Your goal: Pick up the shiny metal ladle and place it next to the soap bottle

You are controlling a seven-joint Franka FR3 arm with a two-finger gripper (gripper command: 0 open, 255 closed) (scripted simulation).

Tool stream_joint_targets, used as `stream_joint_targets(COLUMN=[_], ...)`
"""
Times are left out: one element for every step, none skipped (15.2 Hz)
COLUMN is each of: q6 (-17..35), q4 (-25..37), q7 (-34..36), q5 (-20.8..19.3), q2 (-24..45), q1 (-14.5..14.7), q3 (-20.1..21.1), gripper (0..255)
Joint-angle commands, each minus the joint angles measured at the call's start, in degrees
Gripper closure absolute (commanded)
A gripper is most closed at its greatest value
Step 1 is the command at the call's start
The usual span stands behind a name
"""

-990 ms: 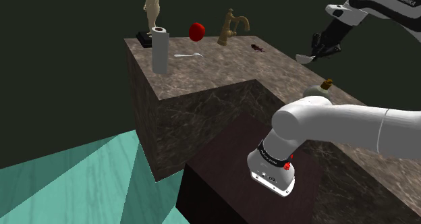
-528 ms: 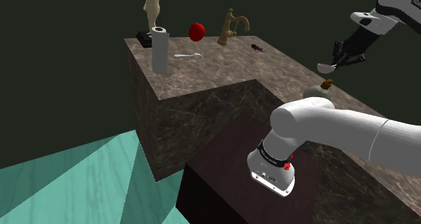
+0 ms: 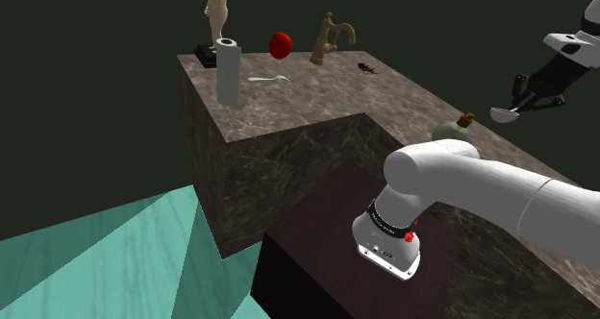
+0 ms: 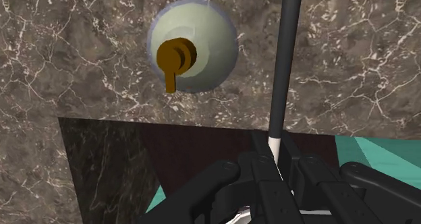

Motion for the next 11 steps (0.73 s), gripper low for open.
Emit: stream_joint_targets(q6=[-1.27, -1.85, -2.40, -2.94, -3.45, -3.94, -4.42, -5.03, -4.58, -4.12, -3.67], q4=[1.95, 3.07, 4.25, 5.49, 6.78, 8.13, 9.54, 11.52, 10.72, 9.94, 9.17], q7=[-2.70, -4.13, -5.56, -7.00, -8.45, -9.91, -11.38, -13.35, -13.25, -13.16, -13.08], q5=[-1.43, -2.23, -3.02, -3.81, -4.60, -5.38, -6.16, -7.21, -7.53, -7.86, -8.19], q2=[-0.40, -0.54, -0.65, -0.72, -0.76, -0.75, -0.72, -0.64, -1.06, -1.47, -1.87], q1=[-0.50, -0.66, -0.77, -0.83, -0.84, -0.80, -0.70, -0.48, -0.71, -0.93, -1.15], q3=[-1.24, -1.98, -2.73, -3.50, -4.27, -5.06, -5.85, -6.93, -7.22, -7.53, -7.84], gripper=[255, 255, 255, 255, 255, 255, 255, 255, 255, 255, 255])
